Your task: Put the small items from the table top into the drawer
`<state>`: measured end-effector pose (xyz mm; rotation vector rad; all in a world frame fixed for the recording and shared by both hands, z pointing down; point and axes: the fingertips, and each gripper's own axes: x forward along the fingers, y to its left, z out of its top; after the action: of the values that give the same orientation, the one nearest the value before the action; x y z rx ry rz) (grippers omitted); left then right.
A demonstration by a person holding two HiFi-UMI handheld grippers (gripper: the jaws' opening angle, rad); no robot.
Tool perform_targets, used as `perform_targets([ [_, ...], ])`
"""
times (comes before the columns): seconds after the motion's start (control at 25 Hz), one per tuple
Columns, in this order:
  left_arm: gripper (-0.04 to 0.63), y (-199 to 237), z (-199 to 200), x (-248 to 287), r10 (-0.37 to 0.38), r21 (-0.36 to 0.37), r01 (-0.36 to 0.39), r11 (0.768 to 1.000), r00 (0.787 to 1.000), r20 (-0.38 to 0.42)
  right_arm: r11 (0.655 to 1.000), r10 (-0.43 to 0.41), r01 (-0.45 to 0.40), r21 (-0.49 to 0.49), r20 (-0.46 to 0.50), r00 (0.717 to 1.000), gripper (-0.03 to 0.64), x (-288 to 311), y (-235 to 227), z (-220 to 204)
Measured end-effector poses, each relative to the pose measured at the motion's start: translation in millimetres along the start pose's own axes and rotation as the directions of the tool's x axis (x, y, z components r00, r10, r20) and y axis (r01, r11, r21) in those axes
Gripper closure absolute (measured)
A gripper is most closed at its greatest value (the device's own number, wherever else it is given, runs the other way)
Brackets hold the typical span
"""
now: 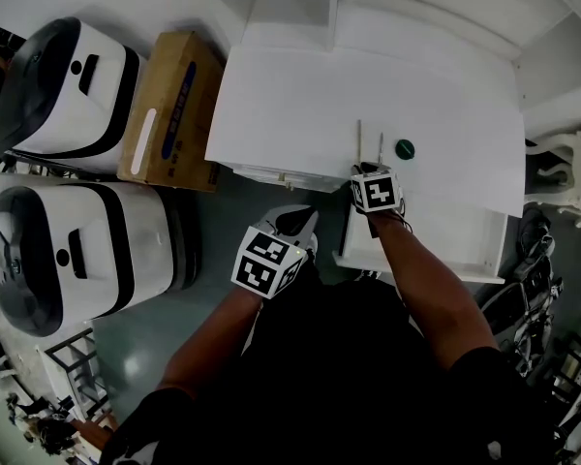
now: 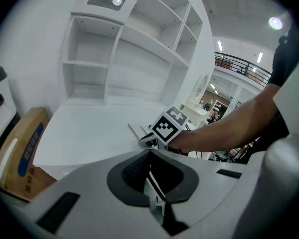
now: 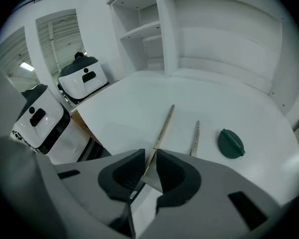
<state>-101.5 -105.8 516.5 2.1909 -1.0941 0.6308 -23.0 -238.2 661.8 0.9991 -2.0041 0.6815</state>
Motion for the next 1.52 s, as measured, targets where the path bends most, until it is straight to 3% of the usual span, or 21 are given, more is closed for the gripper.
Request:
perform_targets([
  [0.32,0.592,-4.5,-0.7,0.9,-0.003,0.02,0.003,1.0,1.0,-0.009,0.999,0.019,-0.019,0.043,-0.002,1.0,0.571,-10.1,-11.8,-5.7],
  [0.68,0.592,-26.3,14.3,18.2,-0.024,0.057,0.024,0.998,1.0,0.01,0.998,0.052,-0.051,-0.029,0.028,0.998,0.572,-43.1,-26.0,-30.5],
  [0.88,0.592,-42.9,19.7,34.8,-0.042,0.06,0.041,0.997,0.999,0.015,0.989,0.079,-0.077,-0.128,0.016,0.997,0.572,-74.2,-36.2,-60.8],
  [1.16,0.592,-60.8,27.3,47.9,-0.069,0.06,0.067,0.996,0.997,0.028,0.938,0.095,-0.103,-0.331,-0.041,0.995,0.572,-114.4,-51.9,-117.8],
  [1.52,0.592,-74.5,20.5,55.6,-0.068,0.077,0.068,0.995,0.998,-0.009,0.87,0.026,-0.111,-0.481,-0.18,0.983,0.572,-83.8,-73.7,-176.3],
])
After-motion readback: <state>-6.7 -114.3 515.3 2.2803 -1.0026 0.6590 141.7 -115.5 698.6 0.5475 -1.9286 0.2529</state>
